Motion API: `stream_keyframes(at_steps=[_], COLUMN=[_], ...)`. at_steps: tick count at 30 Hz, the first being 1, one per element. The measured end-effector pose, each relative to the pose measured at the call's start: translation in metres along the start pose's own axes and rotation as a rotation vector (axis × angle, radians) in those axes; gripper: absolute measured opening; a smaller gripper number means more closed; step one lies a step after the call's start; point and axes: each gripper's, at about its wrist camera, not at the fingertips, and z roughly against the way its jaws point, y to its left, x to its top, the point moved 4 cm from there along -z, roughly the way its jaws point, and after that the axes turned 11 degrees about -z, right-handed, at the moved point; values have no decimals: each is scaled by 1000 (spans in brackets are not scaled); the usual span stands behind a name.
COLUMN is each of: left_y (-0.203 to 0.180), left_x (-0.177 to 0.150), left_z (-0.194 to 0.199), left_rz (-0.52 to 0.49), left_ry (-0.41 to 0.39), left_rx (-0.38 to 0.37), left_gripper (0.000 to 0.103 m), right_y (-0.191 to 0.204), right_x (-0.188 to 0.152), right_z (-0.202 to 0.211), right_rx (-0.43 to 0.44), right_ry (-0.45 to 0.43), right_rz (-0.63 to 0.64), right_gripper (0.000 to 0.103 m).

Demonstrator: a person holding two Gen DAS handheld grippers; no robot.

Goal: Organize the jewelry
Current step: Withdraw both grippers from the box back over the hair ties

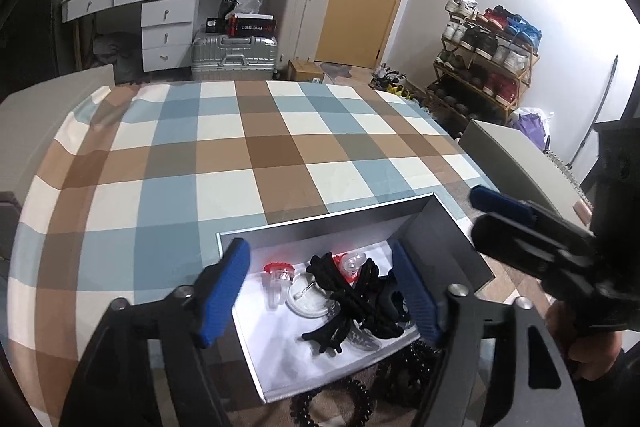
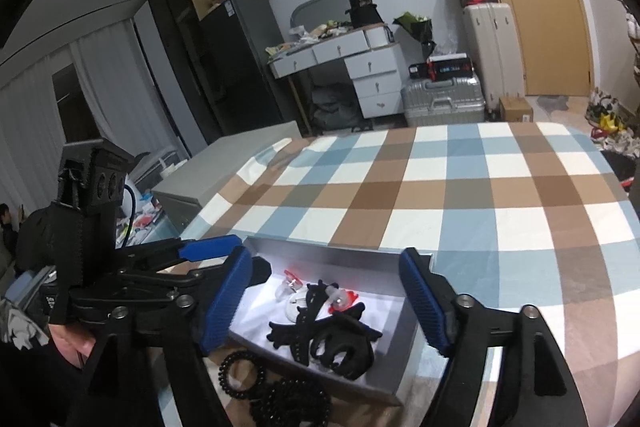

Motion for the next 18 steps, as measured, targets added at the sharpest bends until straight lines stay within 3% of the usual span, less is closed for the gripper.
stream_keyframes(at_steps=[9, 11, 16, 18], left_y=[-1, -1, -1, -2], left_x=[3, 3, 1, -1], left_z=[20, 25, 38, 41], left_rz=[-2, -4, 0, -9], left_ry=[-47, -61, -100, -107], left_rx=[68, 86, 132, 149], left_gripper=[72, 80, 81, 87], right_y=[15, 19, 26, 28], right_x=[-2, -2, -4, -7], right_z=[25, 31, 45, 50], right_rx=[-16, -17, -19, -18], right_ry=[-44, -58, -86, -92], right_rz=[33, 39, 52, 50], right_gripper=[87, 90, 96, 98])
